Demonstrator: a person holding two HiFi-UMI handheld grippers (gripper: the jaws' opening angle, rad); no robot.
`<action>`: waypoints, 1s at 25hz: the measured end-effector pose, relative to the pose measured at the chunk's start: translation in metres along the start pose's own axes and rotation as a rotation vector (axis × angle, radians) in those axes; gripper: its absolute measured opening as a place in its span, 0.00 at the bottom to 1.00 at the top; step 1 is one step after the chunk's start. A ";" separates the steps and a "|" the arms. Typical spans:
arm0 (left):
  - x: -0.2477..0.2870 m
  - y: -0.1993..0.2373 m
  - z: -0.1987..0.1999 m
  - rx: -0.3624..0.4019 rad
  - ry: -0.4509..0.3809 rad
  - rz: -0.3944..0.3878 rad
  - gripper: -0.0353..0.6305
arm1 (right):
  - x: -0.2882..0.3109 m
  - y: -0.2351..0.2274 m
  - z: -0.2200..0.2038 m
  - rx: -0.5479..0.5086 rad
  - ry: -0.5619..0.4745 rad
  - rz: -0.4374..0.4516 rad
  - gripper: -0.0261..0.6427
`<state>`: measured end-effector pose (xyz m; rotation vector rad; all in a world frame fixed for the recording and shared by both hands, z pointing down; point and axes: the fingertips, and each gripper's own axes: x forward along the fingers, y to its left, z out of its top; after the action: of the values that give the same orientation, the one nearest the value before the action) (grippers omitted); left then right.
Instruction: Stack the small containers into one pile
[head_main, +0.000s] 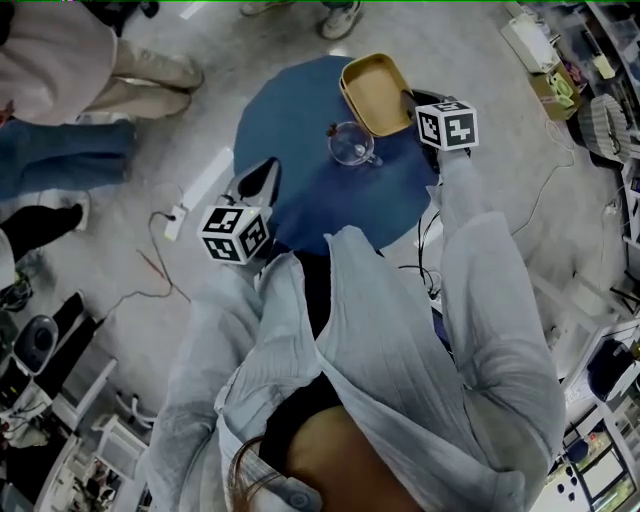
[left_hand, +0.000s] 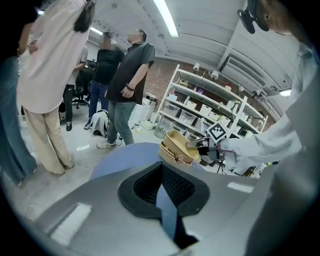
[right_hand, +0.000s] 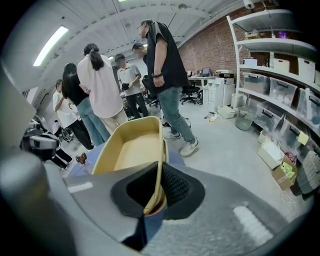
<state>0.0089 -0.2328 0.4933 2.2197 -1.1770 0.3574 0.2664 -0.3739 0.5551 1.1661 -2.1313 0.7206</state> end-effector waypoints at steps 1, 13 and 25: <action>0.000 0.000 -0.001 -0.001 0.002 0.000 0.07 | 0.002 0.001 -0.002 -0.011 0.006 -0.001 0.06; -0.003 0.002 -0.004 -0.009 0.012 0.005 0.07 | 0.012 0.001 -0.011 -0.060 0.036 -0.057 0.06; -0.006 0.001 -0.005 -0.013 0.006 0.008 0.07 | 0.018 0.002 -0.018 -0.251 0.100 -0.183 0.42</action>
<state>0.0048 -0.2268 0.4949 2.2020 -1.1827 0.3581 0.2610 -0.3697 0.5799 1.1453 -1.9370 0.4072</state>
